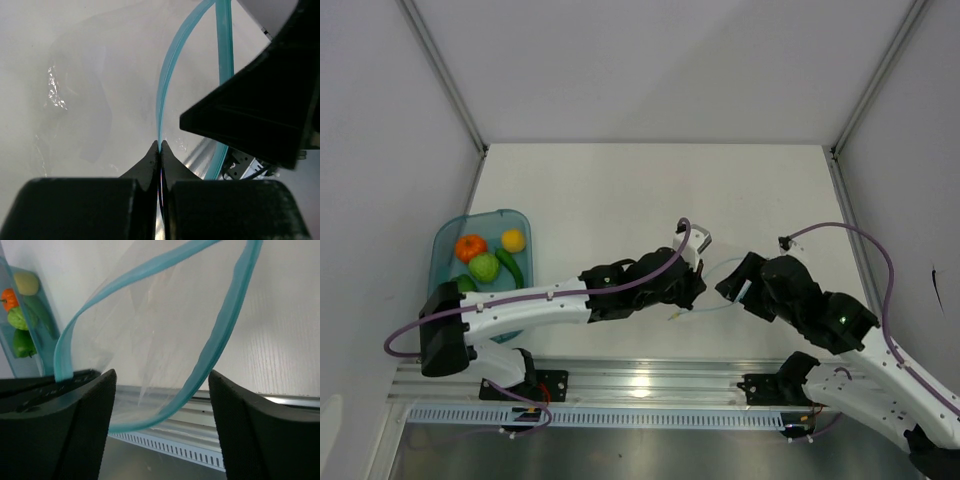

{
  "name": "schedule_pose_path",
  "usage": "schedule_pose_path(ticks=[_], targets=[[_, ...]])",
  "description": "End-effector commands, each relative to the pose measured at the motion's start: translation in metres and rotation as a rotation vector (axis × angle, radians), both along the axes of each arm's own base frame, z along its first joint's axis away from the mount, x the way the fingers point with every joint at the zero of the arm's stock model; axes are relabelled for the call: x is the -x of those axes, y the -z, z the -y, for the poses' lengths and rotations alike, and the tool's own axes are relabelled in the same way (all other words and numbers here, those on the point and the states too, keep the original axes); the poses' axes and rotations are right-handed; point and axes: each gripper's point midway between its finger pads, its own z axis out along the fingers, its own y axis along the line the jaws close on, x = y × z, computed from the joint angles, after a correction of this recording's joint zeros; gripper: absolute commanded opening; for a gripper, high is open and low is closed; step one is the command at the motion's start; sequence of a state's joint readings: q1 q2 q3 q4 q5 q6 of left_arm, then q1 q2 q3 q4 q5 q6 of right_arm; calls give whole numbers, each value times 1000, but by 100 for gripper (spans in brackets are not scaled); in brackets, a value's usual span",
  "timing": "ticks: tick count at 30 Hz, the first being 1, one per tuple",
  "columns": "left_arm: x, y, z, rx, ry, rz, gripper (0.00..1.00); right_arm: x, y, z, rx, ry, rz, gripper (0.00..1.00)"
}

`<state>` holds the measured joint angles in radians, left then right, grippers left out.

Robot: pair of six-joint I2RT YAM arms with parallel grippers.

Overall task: Place the food in the zip-top bag and seal the zipper
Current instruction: Open the zipper of the food storage bag at the center of the board.

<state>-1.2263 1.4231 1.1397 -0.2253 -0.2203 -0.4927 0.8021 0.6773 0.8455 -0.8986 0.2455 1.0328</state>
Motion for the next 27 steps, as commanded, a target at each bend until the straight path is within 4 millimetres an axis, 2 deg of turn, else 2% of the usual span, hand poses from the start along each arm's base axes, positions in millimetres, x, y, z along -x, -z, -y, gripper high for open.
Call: schedule_pose_path(ticks=[1, 4, 5, 9, 10, 12, 13, 15, 16, 17, 19, 20, 23, 27], targets=[[1, -44, -1, 128, 3, 13, 1, -9, -16, 2, -7, 28, 18, 74], [-1, -47, -2, 141, -1, 7, 1, -9, -15, 2, -12, 20, 8, 68], [0, -47, -1, 143, 5, 1, 1, -9, -15, 3, -9, 22, 9, 59], [1, -55, 5, 183, 22, -18, 0, -8, -18, 8, 6, 22, 16, 38], [2, -56, 8, 192, 26, -25, 1, -8, -19, 10, 14, 22, 16, 29], [3, -54, 15, 199, 42, -41, 1, -10, -27, 11, 31, 12, 37, 19], [4, -55, 18, 207, 45, -50, 1, -10, -27, 15, 57, 16, 34, 8], [5, -47, 24, 205, 57, -77, 1, -16, -42, 19, 89, 19, 60, 0], [5, -45, 25, 208, 63, -87, 0, -17, -45, 25, 122, 30, 63, 0], [6, -39, 26, 206, 70, -99, 1, -21, -59, 27, 126, 34, 91, 0], [6, -31, 31, 227, 78, -137, 1, -28, -61, 33, 209, 21, 89, 0], [4, -24, 30, 225, 69, -149, 0, -33, -72, 33, 221, 20, 102, 0], [5, -9, 29, 235, 77, -205, 1, -48, -61, 35, 334, -27, 47, 0], [-7, 10, 19, 204, 22, -217, 1, -65, -36, 22, 387, -129, -20, 0]])
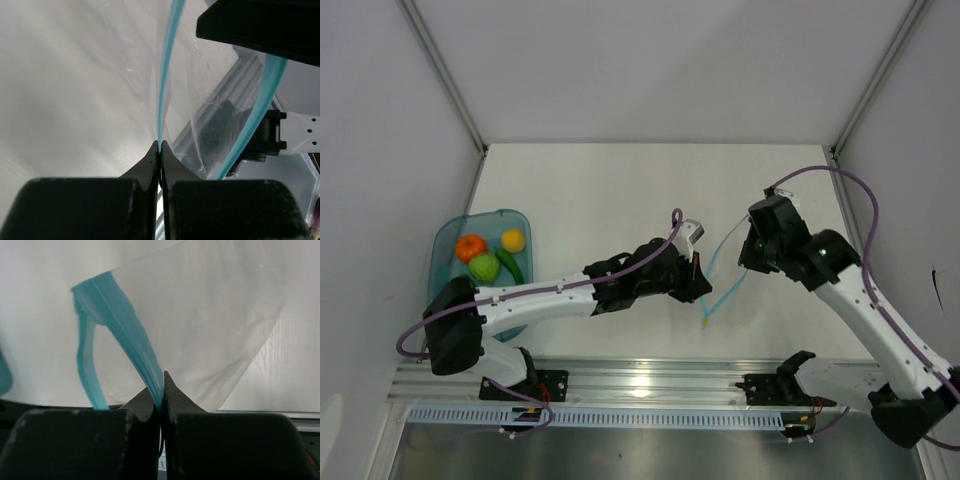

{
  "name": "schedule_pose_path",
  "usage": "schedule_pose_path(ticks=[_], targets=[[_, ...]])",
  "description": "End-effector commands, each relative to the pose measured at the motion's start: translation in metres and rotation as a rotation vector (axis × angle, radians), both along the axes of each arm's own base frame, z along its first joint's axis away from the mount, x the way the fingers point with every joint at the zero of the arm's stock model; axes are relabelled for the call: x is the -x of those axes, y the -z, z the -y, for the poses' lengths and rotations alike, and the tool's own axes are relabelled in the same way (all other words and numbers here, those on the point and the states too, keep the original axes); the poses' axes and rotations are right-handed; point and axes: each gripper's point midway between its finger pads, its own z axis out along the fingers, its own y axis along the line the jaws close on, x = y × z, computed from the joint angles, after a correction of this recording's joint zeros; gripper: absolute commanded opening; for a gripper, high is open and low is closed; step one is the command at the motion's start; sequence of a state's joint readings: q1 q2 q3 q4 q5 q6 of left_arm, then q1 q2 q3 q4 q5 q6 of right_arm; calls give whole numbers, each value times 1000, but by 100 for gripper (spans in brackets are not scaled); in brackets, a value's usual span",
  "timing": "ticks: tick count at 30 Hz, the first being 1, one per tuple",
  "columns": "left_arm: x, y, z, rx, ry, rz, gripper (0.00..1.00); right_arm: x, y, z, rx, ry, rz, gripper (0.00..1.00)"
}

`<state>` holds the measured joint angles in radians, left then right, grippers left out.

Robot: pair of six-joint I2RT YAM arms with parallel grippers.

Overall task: Place the food in the zip-top bag and seal the zipper
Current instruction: Open the zipper of the food storage bag at the center of the board.

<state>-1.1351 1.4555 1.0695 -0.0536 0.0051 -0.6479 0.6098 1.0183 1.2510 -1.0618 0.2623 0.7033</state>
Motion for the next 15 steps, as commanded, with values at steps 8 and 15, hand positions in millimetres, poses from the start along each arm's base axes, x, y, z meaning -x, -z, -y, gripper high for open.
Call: schedule_pose_path(ticks=[8, 15], targets=[[-38, 36, -36, -72, -193, -51, 1, -27, 42, -30, 107, -210, -109, 0], [-56, 60, -65, -97, -275, -41, 1, -30, 49, -54, 84, -260, -103, 0]])
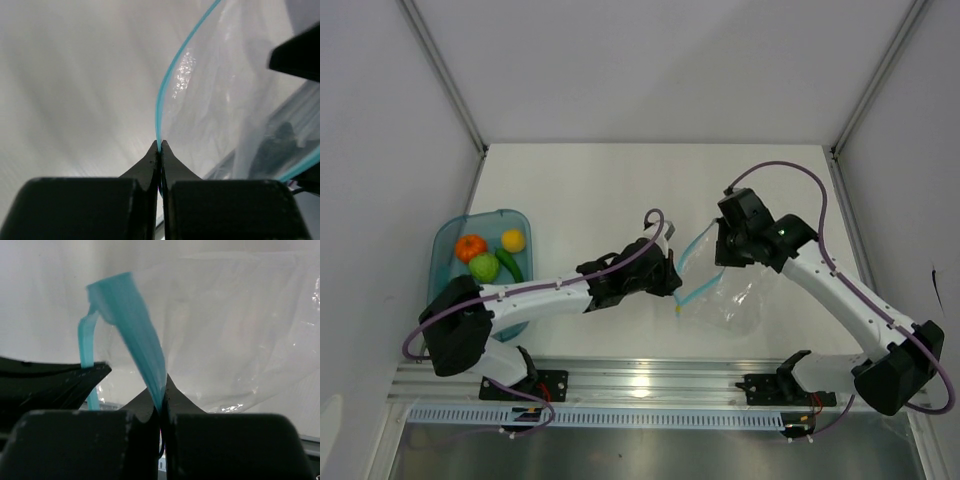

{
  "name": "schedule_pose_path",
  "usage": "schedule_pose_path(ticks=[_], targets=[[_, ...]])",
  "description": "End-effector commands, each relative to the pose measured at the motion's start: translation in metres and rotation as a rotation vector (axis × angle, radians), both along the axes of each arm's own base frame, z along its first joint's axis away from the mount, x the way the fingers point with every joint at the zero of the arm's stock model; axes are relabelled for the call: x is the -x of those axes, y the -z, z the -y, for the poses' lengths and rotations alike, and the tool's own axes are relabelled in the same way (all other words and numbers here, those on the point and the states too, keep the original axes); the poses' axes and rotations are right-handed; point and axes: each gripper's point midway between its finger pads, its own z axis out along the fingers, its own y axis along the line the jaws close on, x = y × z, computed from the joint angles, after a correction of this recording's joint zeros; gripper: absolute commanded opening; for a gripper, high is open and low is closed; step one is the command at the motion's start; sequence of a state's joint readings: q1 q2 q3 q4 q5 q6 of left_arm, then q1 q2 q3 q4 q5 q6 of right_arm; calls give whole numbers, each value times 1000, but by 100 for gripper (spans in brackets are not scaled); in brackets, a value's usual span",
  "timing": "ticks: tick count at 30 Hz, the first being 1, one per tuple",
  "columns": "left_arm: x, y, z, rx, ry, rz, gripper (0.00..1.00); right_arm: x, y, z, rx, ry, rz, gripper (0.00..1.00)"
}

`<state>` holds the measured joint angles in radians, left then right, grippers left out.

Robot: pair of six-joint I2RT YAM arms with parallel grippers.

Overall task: Place the food in the zip-top bag and seal the zipper
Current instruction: Open the zipper of the food storage bag at the center of the board.

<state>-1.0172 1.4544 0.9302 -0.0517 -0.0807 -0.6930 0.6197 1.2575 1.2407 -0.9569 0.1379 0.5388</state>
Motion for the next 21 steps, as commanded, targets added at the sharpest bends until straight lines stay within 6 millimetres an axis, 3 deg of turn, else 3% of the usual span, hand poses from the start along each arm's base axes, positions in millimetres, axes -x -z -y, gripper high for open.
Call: schedule_pose_path(ticks=[1, 6, 7, 12, 14, 16, 17, 18, 20, 21], targets=[[-10, 8, -19, -1, -64, 16, 1, -6, -6, -14, -29, -49, 37, 0], [-9, 20, -19, -29, -33, 6, 1, -12, -6, -23, -45, -79, 48, 0], [-5, 23, -20, -32, -15, -3, 9, -13, -5, -26, -46, -85, 49, 0], [-10, -1, -21, 7, -10, 79, 45, -14, 2, -35, -54, -110, 33, 0], [-14, -16, -30, 8, -33, 128, 53, -14, 7, -38, -53, -121, 26, 0], [-13, -20, -42, -13, -54, 143, 82, -14, 10, -40, -59, -130, 23, 0], [-16, -33, -50, -4, -85, 174, 90, -14, 12, -41, -57, -135, 21, 0], [-15, -33, -58, -20, -97, 175, 98, -14, 13, -41, -58, -142, 20, 0], [-17, -50, -75, -12, -147, 217, 99, -14, 17, -41, -47, -151, 13, 0], [-17, -49, -86, -35, -172, 212, 100, -14, 18, -41, -42, -155, 12, 0]])
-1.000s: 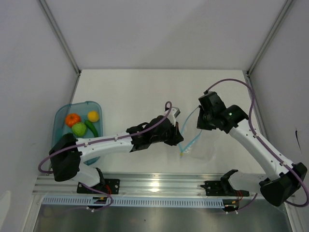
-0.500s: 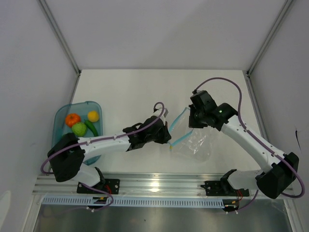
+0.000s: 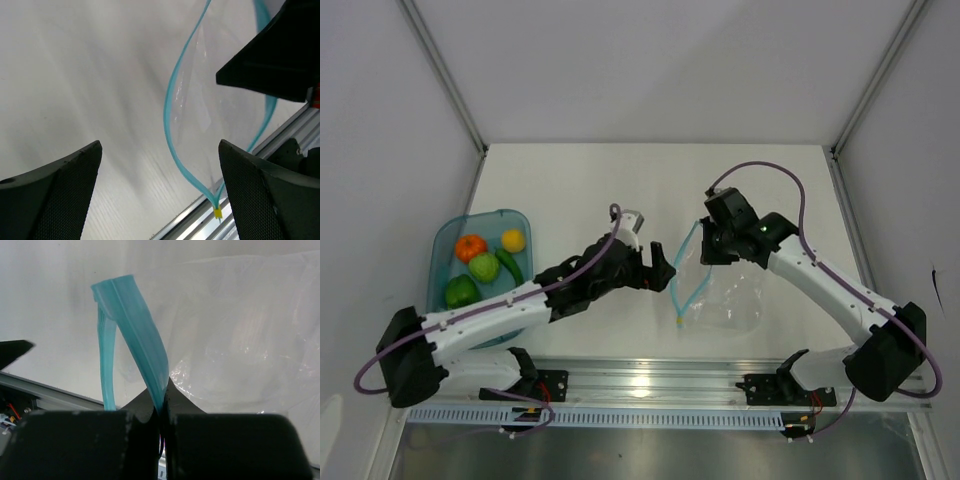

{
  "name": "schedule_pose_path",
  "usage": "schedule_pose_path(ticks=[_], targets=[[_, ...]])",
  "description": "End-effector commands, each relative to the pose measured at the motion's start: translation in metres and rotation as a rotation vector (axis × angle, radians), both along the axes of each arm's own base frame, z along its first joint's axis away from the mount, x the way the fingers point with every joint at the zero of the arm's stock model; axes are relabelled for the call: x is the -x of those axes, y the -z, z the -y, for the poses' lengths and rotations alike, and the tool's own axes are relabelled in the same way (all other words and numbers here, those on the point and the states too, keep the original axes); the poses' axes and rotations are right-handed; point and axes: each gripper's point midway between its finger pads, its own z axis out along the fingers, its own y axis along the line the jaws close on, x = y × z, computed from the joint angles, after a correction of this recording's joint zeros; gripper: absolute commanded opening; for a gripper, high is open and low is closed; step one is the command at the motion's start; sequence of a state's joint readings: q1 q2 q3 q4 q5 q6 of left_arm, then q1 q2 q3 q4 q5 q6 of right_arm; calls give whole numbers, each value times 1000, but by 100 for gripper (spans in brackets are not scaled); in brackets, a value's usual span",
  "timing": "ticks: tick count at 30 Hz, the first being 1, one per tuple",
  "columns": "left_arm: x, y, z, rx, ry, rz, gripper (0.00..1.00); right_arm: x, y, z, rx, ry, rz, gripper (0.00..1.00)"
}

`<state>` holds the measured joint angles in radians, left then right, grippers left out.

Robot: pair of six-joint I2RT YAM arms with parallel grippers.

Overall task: Place the food in the zip-top bag and seal the zipper
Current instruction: Open the zipper of the food storage bag at the center of the board, then pick up the fake fruit from the bin.

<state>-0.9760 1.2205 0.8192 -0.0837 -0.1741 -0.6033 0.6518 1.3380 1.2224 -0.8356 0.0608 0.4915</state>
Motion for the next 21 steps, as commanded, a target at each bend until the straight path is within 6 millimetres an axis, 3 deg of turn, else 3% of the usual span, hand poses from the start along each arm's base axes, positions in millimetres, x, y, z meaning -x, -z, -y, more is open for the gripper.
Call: schedule_pose_path(ticks=[1, 3, 6, 10, 11, 13, 14, 21], targets=[[-9, -22, -42, -32, -131, 69, 99, -5, 2, -7, -2, -43, 21, 0], [-14, -37, -70, -18, -234, 87, 99, -6, 3, -7, 1, -53, 21, 0], [-22, -42, -120, -54, -390, 68, 99, -4, 6, -6, 13, -67, 20, 0], [-29, -35, -190, -139, -596, 15, 99, -4, 10, -5, 21, -77, 13, 0], [-28, -24, -219, -190, -681, -30, 99, -3, 11, -6, 20, -82, 11, 0], [-25, -16, -243, -226, -752, -69, 99, -2, 13, -6, 22, -95, 5, 0], [-23, -9, -265, -251, -821, -108, 99, -2, 14, -8, 18, -100, 2, 0], [-12, 22, -317, -265, -1020, -272, 99, -2, 24, -7, 44, -127, -12, 0]])
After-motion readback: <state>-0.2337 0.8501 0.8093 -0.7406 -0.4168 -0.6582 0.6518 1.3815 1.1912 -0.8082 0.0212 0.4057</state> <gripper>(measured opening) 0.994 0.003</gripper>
